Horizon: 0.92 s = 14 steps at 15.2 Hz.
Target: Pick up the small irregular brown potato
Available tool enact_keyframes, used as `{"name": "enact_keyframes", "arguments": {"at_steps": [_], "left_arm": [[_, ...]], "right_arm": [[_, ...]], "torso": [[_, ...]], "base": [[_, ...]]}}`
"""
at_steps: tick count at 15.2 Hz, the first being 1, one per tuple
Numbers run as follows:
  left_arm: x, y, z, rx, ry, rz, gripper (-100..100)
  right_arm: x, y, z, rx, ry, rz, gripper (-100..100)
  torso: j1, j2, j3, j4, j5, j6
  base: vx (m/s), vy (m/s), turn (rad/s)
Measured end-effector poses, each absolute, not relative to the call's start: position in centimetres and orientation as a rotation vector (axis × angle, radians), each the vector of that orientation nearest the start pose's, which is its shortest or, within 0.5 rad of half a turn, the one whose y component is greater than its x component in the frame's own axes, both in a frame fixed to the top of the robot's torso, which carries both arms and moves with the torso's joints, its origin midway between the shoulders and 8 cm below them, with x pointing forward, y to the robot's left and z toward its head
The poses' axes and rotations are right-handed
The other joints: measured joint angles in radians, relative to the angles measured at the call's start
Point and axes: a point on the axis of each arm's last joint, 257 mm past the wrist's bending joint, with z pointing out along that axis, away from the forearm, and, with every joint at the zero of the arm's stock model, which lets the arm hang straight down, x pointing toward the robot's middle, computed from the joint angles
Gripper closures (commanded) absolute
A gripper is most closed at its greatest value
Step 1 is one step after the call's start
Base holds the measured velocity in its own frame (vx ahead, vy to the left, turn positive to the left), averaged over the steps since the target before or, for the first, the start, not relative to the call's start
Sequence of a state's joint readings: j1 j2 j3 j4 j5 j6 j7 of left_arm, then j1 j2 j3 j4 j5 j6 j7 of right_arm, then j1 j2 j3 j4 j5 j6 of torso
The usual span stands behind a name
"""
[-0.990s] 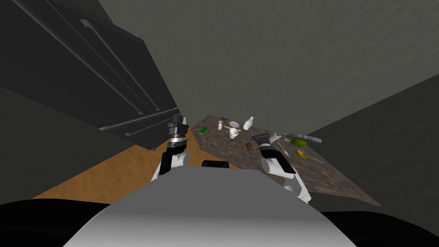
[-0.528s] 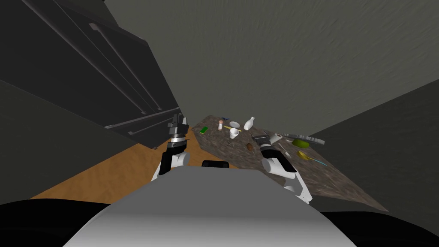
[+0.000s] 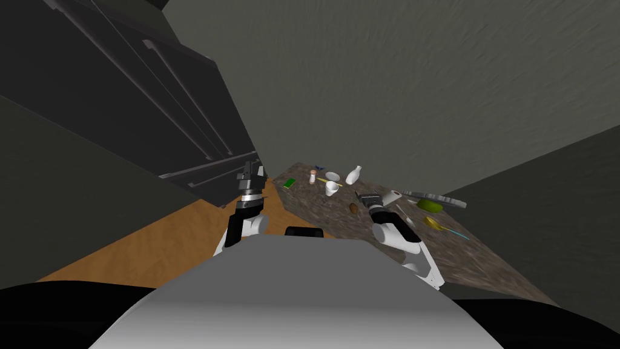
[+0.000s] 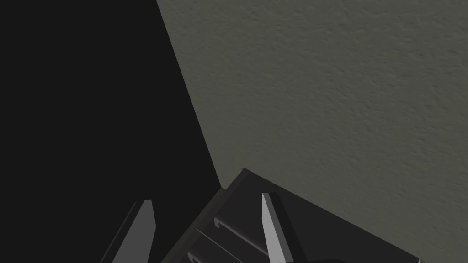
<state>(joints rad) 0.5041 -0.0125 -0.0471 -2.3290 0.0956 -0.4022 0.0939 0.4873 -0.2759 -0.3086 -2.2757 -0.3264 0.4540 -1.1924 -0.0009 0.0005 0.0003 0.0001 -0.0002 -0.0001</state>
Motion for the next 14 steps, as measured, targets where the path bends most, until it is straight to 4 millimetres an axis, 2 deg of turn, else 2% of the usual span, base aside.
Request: {"name": "enact_keyframes", "arguments": {"at_steps": [14], "left_arm": [[35.1, 27.6, 2.6, -0.81, 0.552, -1.486, 0]], "right_arm": [[37.2, -44.8, -20.0, -2.789, 0.213, -1.957, -100]], "torso": [[0.0, 0.0, 0.0, 0.0, 0.0, 0.0]], "base": [[-0.009, -0.008, 0.048]]}}
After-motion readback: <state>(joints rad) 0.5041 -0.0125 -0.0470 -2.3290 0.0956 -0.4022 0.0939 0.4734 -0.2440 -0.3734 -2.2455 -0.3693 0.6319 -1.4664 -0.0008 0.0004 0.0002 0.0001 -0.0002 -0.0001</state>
